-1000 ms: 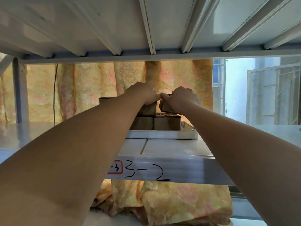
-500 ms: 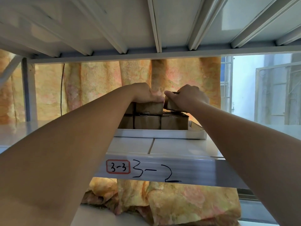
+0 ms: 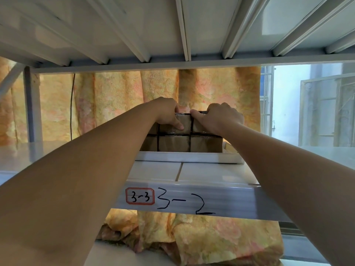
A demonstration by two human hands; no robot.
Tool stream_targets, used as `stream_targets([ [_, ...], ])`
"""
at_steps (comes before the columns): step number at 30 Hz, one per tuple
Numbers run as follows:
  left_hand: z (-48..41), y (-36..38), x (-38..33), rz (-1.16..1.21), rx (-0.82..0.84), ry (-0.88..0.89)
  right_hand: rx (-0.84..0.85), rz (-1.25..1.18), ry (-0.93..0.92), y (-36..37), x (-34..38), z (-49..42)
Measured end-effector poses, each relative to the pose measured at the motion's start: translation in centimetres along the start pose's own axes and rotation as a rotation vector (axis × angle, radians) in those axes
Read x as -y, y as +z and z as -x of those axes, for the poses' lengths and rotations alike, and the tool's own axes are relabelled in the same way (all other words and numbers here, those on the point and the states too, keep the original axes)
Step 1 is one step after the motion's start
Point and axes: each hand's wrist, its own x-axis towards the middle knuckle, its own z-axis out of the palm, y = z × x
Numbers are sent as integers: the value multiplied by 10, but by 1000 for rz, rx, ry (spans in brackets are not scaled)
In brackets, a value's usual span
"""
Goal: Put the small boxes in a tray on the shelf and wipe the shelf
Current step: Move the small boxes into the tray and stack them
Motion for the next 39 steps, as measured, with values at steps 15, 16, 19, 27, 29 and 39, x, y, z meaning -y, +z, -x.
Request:
stream_targets([
  [15, 15, 9, -3, -117, -17, 53, 146, -123, -174, 1, -7, -1],
  [16, 15, 10, -2, -117, -28, 59, 170, -146, -163, 1, -8, -3],
  [19, 16, 16, -1, -123, -104, 83, 207, -174, -163, 0, -6, -4],
  [27, 23, 36, -15, -50, -434, 247, 265, -118, -180, -5, -3, -4],
  [29, 26, 37, -23, -53, -512, 290, 288, -88, -153, -7, 1, -3],
  [39, 31, 38, -52, 10, -716, 346, 79, -686, 66, -18, -1, 15],
])
